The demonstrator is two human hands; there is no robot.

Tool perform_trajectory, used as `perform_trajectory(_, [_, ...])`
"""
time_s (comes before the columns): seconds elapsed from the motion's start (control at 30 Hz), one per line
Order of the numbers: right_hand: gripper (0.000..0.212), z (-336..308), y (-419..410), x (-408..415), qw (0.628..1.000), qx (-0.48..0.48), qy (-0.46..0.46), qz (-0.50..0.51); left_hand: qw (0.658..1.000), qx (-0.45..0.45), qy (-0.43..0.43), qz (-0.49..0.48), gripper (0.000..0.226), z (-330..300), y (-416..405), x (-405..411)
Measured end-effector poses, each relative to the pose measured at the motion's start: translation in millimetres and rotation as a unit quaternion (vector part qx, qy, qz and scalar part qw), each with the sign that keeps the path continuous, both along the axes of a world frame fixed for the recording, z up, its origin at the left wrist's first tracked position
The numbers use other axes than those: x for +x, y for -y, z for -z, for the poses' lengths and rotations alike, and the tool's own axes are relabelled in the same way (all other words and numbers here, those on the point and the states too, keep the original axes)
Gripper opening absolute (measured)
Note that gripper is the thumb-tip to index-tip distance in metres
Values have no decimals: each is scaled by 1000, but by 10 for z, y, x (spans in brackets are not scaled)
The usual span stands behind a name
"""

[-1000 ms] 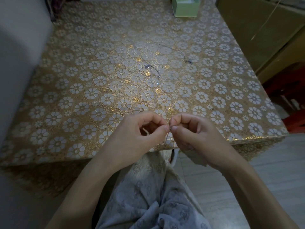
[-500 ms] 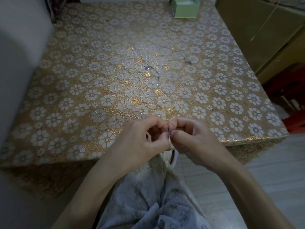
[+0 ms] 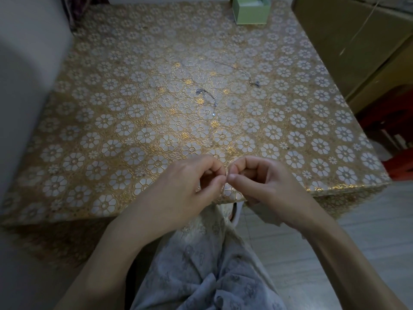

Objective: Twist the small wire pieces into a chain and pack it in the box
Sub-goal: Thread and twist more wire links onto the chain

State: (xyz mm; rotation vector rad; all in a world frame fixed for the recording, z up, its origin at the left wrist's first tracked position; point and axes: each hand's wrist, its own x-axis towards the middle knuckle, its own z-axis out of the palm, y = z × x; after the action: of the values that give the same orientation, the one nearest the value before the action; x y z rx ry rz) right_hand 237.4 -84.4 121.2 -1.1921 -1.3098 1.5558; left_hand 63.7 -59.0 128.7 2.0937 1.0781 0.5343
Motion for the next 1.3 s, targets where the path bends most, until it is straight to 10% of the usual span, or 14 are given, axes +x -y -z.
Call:
perform_trajectory(0.43, [18, 0, -13, -46, 971, 110, 211, -14, 997, 25, -69, 32, 10, 27, -17, -6])
perform_trajectory(0.8, [13, 38, -13, -33, 997, 1, -4, 73, 971, -185, 129, -83, 11, -143, -26, 11])
perform_trajectory(1.3, [13, 93, -39, -50, 995, -42, -69, 63, 955, -175, 186, -152, 19, -197, -18, 7])
